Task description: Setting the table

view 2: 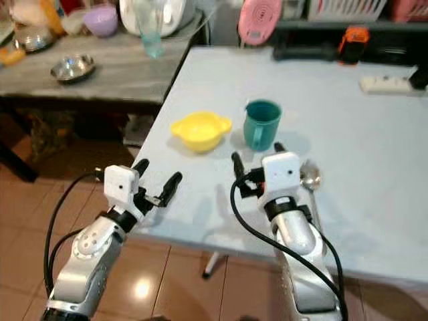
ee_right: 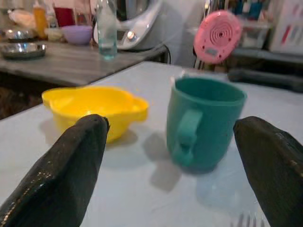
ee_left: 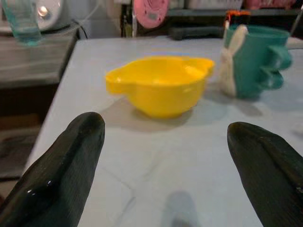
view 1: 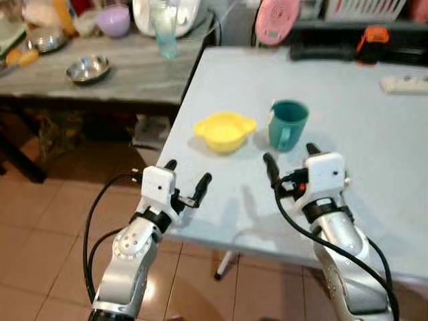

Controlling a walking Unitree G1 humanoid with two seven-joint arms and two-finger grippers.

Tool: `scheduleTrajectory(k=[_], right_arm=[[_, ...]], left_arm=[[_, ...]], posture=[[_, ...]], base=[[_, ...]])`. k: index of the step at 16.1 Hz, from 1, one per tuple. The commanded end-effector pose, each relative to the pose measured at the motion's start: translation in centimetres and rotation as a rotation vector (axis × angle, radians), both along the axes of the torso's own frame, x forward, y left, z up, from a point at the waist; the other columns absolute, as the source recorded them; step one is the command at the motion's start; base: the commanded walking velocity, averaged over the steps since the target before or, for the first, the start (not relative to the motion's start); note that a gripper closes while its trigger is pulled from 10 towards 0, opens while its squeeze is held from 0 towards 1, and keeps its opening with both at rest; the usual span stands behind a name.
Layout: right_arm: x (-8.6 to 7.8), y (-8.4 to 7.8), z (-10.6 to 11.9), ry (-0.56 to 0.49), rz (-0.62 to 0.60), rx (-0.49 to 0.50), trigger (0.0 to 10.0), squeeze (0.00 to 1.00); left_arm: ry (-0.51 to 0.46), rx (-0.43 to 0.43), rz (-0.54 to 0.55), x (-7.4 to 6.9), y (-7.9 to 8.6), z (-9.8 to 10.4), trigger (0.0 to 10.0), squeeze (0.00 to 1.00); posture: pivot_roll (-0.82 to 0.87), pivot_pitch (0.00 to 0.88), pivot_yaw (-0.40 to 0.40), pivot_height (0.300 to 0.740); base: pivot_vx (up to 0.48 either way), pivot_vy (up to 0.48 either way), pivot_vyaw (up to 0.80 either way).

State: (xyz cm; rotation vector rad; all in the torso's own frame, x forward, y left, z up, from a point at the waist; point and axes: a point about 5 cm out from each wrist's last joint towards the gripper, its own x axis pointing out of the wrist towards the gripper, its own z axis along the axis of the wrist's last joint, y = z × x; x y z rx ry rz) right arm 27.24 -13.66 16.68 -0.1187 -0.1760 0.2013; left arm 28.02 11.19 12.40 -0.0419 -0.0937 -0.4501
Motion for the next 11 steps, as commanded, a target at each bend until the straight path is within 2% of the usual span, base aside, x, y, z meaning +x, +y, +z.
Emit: scheduleTrajectory(k=[1, 2, 8, 11], right_arm=[[-0.2, 0.7, 0.1, -0.006, 0.018, 0.013, 10.0, 0.00], [-0.2, 0.8, 0.1, -0.002, 0.022, 0.007, 10.0, 0.00], [0.2, 2.2, 0.1, 0.023, 0.157, -0.029, 10.0, 0.00], [2.0, 2.2, 0.8, 0.024, 0.228, -0.104, 10.0, 0.00]], left_arm=[[-0.002, 0.024, 0.022, -0.1, 1.1, -0.1, 10.0, 0.00], [0.002, -0.019, 0.028, -0.2, 1.0, 0.0, 10.0, 0.00], [0.020, 0.074, -0.052, -2.0, 1.3, -1.0, 10.0, 0.00], [0.043, 0.113, -0.064, -3.2, 2.6, -1.5, 10.0, 0.00]], posture=[[-0.06, 0.142, 0.073, 0.740], [-0.06, 0.142, 0.073, 0.740], [-0.06, 0.157, 0.071, 0.740], [-0.03, 0.179, 0.070, 0.740]], base=[[0.285, 0.000, 0.00], [0.000, 0.000, 0.00], [0.000, 0.000, 0.00], [0.000, 0.000, 0.00]])
